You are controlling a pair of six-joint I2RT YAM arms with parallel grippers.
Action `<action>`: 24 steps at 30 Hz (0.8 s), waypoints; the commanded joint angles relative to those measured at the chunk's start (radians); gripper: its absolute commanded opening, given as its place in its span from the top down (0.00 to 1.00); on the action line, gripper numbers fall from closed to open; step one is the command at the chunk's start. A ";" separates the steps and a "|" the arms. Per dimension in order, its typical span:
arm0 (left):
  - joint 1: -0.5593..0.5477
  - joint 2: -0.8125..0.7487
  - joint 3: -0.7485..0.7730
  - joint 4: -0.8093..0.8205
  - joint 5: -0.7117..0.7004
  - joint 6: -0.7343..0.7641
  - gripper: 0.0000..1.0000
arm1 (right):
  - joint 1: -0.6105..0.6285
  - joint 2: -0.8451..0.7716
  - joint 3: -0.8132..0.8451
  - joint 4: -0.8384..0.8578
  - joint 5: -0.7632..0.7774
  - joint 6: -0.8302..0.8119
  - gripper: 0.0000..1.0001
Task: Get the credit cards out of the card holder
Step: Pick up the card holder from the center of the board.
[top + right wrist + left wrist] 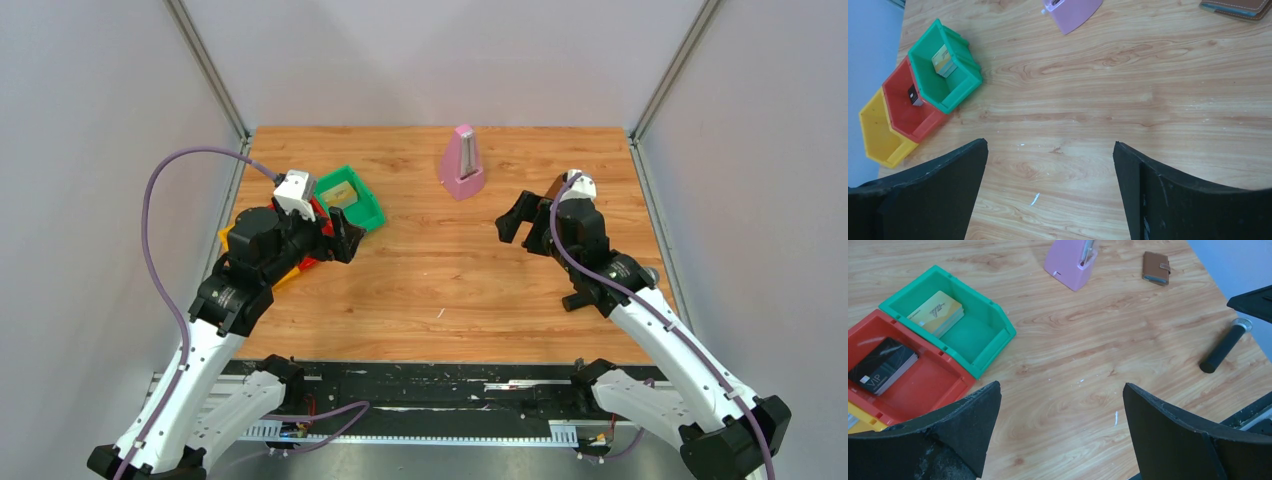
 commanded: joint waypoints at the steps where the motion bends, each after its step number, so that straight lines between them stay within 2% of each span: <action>1: -0.002 -0.007 -0.002 0.031 0.001 0.011 0.00 | 0.004 0.005 0.042 0.038 0.053 0.014 0.00; 7: -0.002 -0.010 -0.001 0.024 -0.019 0.011 0.00 | 0.003 0.028 0.055 0.050 0.130 -0.021 0.00; 10: -0.002 -0.011 -0.003 0.027 -0.013 0.013 0.00 | -0.007 0.095 0.071 0.085 0.194 -0.108 0.00; 14: -0.002 -0.009 -0.002 0.021 -0.013 0.012 0.00 | -0.116 0.254 0.142 0.092 0.213 -0.172 0.04; 16: -0.002 -0.012 -0.003 0.023 -0.014 0.009 0.00 | -0.195 0.338 0.173 0.095 0.178 -0.174 0.11; 20: -0.002 -0.015 -0.004 0.025 -0.012 0.007 0.00 | -0.354 0.495 0.227 0.142 0.083 -0.165 0.39; 24: -0.002 -0.014 -0.006 0.025 -0.009 0.008 0.00 | -0.487 0.649 0.295 0.172 -0.034 -0.141 0.49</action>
